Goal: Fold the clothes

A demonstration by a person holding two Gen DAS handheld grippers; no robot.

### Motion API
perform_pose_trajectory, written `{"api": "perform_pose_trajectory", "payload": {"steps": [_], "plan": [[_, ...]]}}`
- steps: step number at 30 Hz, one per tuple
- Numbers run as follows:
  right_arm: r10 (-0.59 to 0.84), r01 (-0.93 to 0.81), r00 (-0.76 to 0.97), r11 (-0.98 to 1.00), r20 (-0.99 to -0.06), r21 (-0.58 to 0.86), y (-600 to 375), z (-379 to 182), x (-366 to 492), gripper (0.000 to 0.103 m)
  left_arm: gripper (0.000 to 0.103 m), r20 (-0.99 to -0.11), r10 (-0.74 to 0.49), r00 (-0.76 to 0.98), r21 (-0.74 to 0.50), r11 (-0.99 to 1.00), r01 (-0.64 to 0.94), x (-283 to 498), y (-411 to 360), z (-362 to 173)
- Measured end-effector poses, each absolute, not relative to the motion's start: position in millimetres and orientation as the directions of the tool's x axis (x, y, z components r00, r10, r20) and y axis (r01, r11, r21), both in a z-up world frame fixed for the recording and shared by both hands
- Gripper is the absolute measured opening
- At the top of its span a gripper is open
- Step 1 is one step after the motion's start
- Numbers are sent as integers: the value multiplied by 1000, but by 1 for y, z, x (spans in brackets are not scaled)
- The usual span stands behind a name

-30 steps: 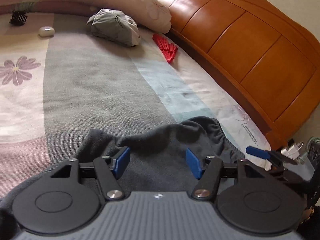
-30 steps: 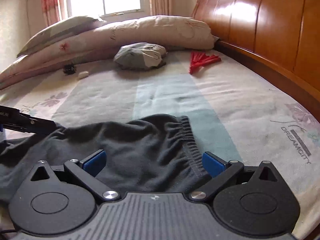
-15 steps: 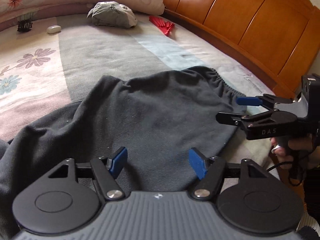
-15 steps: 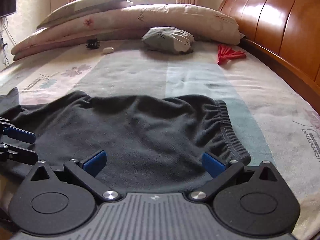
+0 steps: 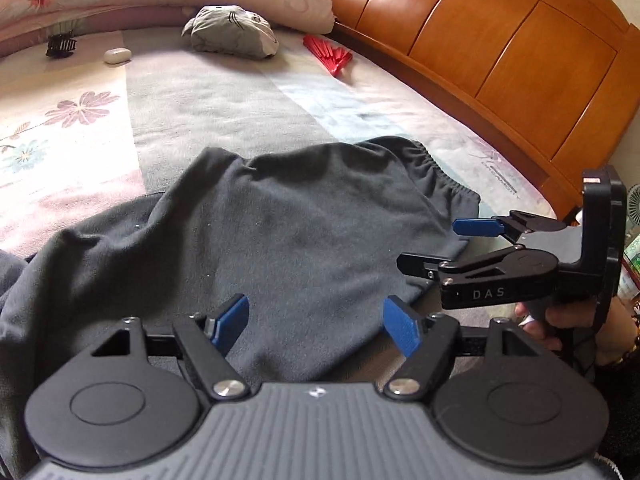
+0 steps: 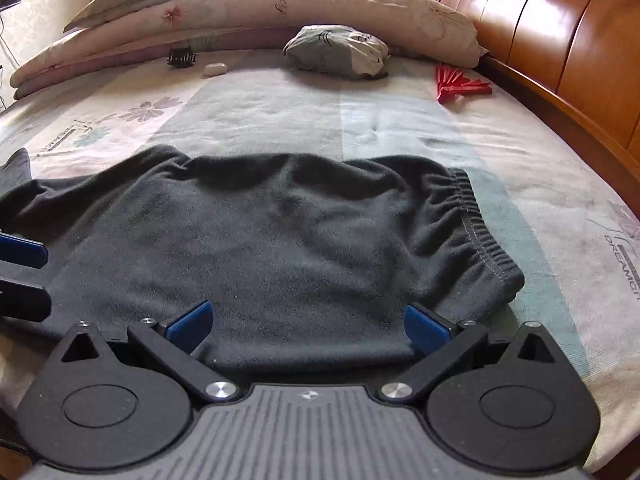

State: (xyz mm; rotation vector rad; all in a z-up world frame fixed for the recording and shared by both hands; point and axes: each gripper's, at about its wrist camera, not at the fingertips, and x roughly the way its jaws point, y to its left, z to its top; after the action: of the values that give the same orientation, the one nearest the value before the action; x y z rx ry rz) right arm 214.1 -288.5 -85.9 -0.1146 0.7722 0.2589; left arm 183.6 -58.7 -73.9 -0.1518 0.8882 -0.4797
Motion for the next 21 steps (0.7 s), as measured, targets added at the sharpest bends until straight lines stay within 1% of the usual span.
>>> {"api": "perform_pose_trajectory", "payload": {"steps": [3,7,9,12,14,17,19,21], "plan": [[205,-296,652,955,-730,4,-279,-96,216,103,75,-728,-480,489,-380,877,294,184,-58,-91],[229,-294,691,955,-686,22,-286,-104,204,103,76,-705,-505,499,-414,863,288,171,-52,-88],[231,-300,687,954,-689,21,-286,-103,204,103,76,-709,-513,484,-431,858,280,171,-48,-83],[207,-293,658,956,-724,8,-280,-98,213,103,76,-702,-497,510,-378,867,325,176,-48,-71],[189,-282,646,960,-740,0,-276,-97,217,103,77,-704,-495,509,-376,868,324,181,-49,-72],[193,-277,658,961,-728,4,-277,-100,214,103,77,-690,-524,499,-421,852,312,177,-46,-81],[196,-274,667,962,-719,8,-278,-102,212,103,81,-679,-545,492,-453,838,304,173,-44,-88],[201,-277,668,961,-717,11,-279,-102,212,103,82,-670,-569,478,-489,822,292,170,-39,-91]]}}
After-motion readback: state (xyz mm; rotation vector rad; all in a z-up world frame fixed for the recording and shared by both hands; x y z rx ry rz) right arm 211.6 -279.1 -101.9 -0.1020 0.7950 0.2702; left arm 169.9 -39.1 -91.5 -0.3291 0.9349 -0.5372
